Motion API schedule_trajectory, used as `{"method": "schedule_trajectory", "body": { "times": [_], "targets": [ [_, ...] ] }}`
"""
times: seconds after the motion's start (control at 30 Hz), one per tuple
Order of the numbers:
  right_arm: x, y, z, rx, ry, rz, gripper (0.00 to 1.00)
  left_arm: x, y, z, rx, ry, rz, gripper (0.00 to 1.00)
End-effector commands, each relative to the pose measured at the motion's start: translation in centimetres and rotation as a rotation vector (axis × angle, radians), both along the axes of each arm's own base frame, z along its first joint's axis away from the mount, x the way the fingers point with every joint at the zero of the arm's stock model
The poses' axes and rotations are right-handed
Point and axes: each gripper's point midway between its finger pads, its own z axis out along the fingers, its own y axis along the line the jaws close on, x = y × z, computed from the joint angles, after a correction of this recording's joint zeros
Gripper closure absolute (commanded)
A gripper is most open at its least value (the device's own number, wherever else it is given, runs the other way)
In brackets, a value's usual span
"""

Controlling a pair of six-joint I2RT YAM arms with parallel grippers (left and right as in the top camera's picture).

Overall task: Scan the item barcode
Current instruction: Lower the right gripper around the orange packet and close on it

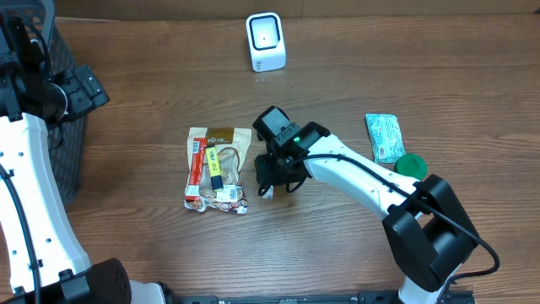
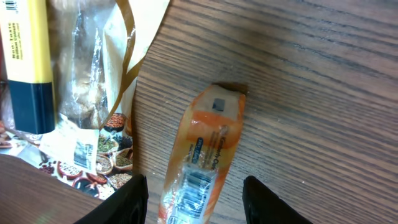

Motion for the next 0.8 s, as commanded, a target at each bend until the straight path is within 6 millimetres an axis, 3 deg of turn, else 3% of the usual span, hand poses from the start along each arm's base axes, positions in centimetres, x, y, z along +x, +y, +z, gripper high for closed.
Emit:
{"method": "schedule_trajectory", "body": {
  "times": [0.0, 0.77],
  "targets": [
    [0.54, 0.66, 1.61, 0.019, -0.052, 0.003, 0.5, 0.06, 0.03, 0.7, 0.007, -0.019, -0.007, 0.0],
    [0.32, 1.04, 1.3, -0.02, -0.093, 0.021, 0.53, 0.06, 0.03, 0.7, 0.007, -0.019, -0.006, 0.0]
  ]
}}
